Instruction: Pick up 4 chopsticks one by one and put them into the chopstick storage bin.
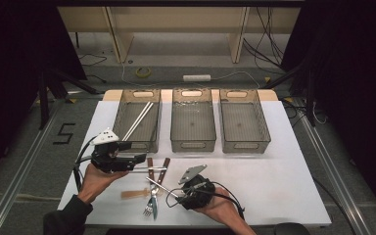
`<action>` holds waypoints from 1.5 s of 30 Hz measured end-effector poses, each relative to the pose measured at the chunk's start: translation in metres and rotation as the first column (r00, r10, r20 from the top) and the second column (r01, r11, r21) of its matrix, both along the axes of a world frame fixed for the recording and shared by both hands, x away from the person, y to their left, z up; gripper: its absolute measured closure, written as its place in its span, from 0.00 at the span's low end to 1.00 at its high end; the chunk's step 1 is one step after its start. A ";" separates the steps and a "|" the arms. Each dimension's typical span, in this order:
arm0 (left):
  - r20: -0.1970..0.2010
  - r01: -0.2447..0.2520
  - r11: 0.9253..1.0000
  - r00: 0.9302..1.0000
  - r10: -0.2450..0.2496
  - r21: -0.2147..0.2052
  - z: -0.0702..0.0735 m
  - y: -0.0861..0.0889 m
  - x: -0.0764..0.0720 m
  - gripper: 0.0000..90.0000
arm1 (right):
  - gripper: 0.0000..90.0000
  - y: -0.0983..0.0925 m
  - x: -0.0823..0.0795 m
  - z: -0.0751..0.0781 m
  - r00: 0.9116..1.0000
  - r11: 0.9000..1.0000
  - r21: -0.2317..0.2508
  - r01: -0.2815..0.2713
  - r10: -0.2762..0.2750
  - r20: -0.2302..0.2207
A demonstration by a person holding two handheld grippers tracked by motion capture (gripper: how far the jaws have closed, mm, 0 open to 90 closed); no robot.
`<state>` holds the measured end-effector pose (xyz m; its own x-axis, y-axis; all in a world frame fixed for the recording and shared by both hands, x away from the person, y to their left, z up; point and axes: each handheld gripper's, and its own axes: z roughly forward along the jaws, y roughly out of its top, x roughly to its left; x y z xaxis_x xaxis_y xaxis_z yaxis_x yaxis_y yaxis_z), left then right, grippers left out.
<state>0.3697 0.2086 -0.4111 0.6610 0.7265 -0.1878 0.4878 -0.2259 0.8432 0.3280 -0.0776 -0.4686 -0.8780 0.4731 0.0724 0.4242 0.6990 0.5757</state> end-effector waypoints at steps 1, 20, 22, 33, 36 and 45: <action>0.003 0.002 1.000 1.000 -0.002 0.006 -0.001 -0.001 -0.002 0.23 | 0.68 0.001 0.001 0.000 1.000 1.000 0.002 0.001 -0.001 0.000; 0.025 0.045 0.999 0.999 -0.045 0.005 -0.009 -0.008 -0.024 0.22 | 0.85 0.015 0.008 -0.006 0.999 0.999 -0.030 -0.032 0.031 -0.020; 0.022 0.047 0.999 0.999 -0.047 0.008 -0.010 -0.008 -0.025 0.21 | 0.86 0.016 0.008 -0.007 0.999 0.999 -0.033 -0.032 0.031 -0.021; 0.031 0.066 0.998 0.997 -0.067 0.021 -0.011 -0.011 -0.029 0.20 | 0.92 0.019 0.008 -0.009 0.999 0.998 -0.046 -0.031 0.029 -0.028; 0.034 0.067 0.998 0.997 -0.068 0.022 -0.011 -0.012 -0.030 0.20 | 0.93 0.019 0.009 -0.009 0.999 0.998 -0.048 -0.034 0.033 -0.022; 0.039 0.068 0.997 0.997 -0.069 0.027 -0.011 -0.013 -0.031 0.20 | 0.95 0.019 0.009 -0.008 1.000 0.998 -0.054 -0.018 0.017 -0.017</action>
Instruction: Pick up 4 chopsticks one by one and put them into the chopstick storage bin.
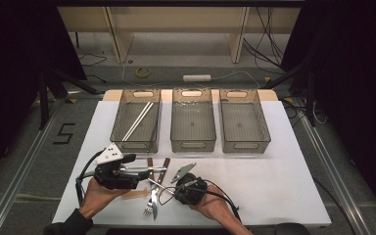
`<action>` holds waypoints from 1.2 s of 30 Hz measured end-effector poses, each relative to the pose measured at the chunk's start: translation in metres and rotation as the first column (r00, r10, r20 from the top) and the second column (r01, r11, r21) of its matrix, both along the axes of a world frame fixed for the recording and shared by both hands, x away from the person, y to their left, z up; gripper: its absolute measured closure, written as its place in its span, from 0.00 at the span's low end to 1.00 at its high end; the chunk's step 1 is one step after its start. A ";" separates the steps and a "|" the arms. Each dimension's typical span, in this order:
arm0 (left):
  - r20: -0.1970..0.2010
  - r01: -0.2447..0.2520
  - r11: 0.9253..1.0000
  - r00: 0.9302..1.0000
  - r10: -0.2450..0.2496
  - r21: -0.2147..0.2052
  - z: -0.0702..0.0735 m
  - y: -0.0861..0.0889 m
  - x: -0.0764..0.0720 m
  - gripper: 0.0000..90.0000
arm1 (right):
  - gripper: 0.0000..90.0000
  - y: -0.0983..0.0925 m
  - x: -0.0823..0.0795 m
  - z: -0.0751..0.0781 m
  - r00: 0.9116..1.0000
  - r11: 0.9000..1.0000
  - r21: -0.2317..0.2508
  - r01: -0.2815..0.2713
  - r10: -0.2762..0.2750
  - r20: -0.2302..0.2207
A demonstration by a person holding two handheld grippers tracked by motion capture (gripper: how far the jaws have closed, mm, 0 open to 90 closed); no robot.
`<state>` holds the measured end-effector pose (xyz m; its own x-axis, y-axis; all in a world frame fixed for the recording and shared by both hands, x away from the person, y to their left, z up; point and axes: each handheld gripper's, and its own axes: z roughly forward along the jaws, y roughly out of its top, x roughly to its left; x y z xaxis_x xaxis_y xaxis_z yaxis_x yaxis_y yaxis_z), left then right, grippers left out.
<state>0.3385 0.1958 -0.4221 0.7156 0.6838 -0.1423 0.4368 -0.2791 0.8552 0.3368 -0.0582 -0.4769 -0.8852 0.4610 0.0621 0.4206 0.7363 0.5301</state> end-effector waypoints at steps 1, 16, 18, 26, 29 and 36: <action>0.001 0.001 1.000 1.000 -0.001 0.001 0.000 0.000 0.000 0.20 | 0.96 0.000 0.000 0.001 1.000 1.000 -0.005 0.003 -0.003 0.000; -0.027 0.083 0.994 0.996 -0.081 0.072 -0.006 -0.013 0.000 0.20 | 0.96 -0.015 0.004 0.030 0.997 0.998 0.009 -0.064 0.063 0.048; -0.036 0.106 0.991 0.994 -0.103 0.087 -0.007 -0.016 -0.001 0.20 | 0.96 -0.016 0.003 0.032 0.995 0.997 0.007 -0.080 0.080 0.053; -0.058 0.199 0.963 0.980 -0.191 0.184 -0.014 -0.030 -0.005 0.21 | 0.96 -0.019 0.001 0.038 0.990 0.991 0.005 -0.131 0.131 0.052; -0.066 0.232 0.945 0.973 -0.223 0.230 -0.018 -0.037 -0.007 0.24 | 0.96 -0.019 -0.001 0.040 0.988 0.989 0.003 -0.148 0.148 0.051; -0.092 0.307 0.905 0.952 -0.293 0.295 -0.022 -0.044 -0.011 0.33 | 0.96 -0.016 -0.005 0.043 0.980 0.981 0.000 -0.196 0.196 0.044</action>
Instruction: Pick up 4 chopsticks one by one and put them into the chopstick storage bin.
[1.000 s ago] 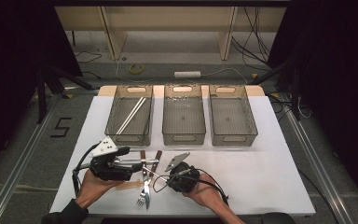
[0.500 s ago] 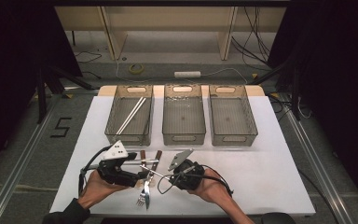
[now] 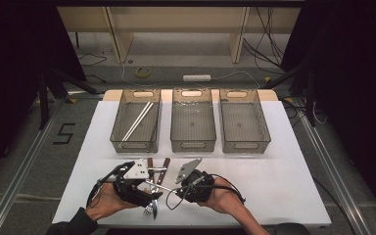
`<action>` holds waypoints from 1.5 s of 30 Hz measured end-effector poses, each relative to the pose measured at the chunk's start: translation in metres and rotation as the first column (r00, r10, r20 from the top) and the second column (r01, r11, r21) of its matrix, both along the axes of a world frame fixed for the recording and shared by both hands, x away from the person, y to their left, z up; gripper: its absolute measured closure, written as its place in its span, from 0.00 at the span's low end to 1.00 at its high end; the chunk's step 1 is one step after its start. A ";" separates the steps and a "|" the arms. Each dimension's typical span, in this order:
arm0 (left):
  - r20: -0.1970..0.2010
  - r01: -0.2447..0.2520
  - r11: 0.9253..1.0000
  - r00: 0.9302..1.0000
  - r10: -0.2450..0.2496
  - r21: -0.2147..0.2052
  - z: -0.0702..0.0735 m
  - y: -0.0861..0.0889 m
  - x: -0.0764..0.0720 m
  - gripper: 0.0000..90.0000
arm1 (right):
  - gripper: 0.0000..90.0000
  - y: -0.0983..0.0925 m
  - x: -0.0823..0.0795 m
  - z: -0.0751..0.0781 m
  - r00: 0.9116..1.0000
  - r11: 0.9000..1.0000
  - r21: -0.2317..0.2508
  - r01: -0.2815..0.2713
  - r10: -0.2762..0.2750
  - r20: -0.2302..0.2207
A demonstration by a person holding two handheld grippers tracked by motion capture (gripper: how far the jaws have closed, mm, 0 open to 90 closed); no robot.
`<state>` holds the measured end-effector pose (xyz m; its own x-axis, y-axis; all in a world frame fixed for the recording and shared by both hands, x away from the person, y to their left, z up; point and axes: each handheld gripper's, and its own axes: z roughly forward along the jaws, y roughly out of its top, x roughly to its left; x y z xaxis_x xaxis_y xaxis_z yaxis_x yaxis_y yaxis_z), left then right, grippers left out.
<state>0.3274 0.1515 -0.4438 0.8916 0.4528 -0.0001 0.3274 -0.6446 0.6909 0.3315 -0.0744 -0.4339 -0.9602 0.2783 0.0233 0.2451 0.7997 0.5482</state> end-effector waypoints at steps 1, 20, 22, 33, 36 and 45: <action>-0.001 0.007 1.000 1.000 -0.007 0.010 -0.001 -0.001 0.000 0.35 | 0.96 0.000 -0.001 0.000 1.000 1.000 0.001 -0.006 0.006 -0.001; -0.012 0.138 0.986 0.990 -0.138 0.092 -0.006 -0.008 -0.008 0.66 | 0.96 0.005 -0.008 0.001 0.995 0.995 -0.002 -0.097 0.097 -0.009; -0.011 0.147 0.985 0.989 -0.147 0.095 -0.006 -0.009 -0.008 0.68 | 0.96 0.006 -0.008 0.001 0.995 0.995 -0.011 -0.103 0.103 -0.013; -0.034 0.235 0.964 0.972 -0.232 0.123 -0.007 -0.010 -0.012 0.80 | 0.96 0.005 -0.009 0.000 0.985 0.985 -0.021 -0.170 0.170 -0.008; -0.045 0.263 0.956 0.965 -0.259 0.128 -0.007 -0.010 -0.013 0.83 | 0.95 0.005 -0.009 -0.001 0.982 0.982 -0.023 -0.186 0.185 -0.019; -0.070 0.331 0.934 0.943 -0.325 0.135 -0.007 -0.013 -0.018 0.92 | 0.89 0.000 -0.005 0.000 0.984 0.984 -0.005 -0.179 0.178 -0.030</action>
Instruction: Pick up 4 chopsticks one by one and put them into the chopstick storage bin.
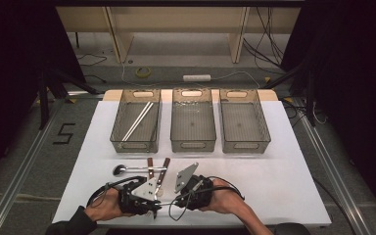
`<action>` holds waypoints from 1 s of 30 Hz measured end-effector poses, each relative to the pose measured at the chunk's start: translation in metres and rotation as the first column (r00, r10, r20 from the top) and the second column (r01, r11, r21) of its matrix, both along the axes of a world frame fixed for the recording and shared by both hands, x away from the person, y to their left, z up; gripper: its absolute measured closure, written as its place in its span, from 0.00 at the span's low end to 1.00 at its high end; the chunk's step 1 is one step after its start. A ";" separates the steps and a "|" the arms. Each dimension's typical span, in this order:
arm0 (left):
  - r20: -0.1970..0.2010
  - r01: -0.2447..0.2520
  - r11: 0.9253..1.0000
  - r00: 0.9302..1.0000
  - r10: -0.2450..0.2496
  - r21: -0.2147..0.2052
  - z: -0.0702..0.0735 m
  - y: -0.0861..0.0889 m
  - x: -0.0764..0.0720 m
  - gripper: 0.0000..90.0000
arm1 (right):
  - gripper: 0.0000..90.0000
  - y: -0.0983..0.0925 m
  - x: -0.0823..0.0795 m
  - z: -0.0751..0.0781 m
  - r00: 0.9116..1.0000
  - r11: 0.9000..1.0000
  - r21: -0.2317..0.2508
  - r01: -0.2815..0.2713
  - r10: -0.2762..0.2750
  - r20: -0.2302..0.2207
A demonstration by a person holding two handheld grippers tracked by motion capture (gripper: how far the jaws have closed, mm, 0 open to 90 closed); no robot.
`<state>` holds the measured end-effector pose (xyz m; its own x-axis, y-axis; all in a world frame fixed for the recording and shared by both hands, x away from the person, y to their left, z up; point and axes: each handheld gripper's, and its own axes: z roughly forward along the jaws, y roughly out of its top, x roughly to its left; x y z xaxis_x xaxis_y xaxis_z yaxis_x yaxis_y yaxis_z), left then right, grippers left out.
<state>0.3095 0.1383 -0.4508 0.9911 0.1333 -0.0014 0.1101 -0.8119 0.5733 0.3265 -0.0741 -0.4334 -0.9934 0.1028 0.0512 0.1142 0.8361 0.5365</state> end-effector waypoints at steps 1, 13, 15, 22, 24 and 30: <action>0.002 0.005 1.000 1.000 -0.005 0.005 0.000 0.000 0.000 0.92 | 0.87 -0.001 0.001 0.001 1.000 1.000 0.008 0.018 -0.018 -0.003; 0.016 -0.152 0.988 0.988 0.153 -0.017 0.004 0.010 0.011 0.92 | 0.53 -0.021 0.011 0.016 0.977 0.960 0.193 0.204 -0.212 0.025; 0.019 -0.194 0.981 0.981 0.194 -0.027 0.005 0.013 0.014 0.92 | 0.49 -0.024 0.011 0.019 0.967 0.946 0.223 0.236 -0.252 0.045; 0.013 -0.372 0.923 0.927 0.375 -0.098 0.012 0.028 0.025 0.92 | 0.45 -0.041 0.010 0.020 0.941 0.896 0.331 0.297 -0.333 0.057; 0.006 -0.410 0.905 0.911 0.413 -0.115 0.012 0.032 0.028 0.92 | 0.44 -0.045 0.010 0.018 0.936 0.886 0.346 0.310 -0.348 0.053; -0.002 -0.501 0.849 0.861 0.509 -0.168 0.015 0.043 0.035 0.92 | 0.41 -0.056 0.009 0.013 0.922 0.867 0.356 0.348 -0.385 0.036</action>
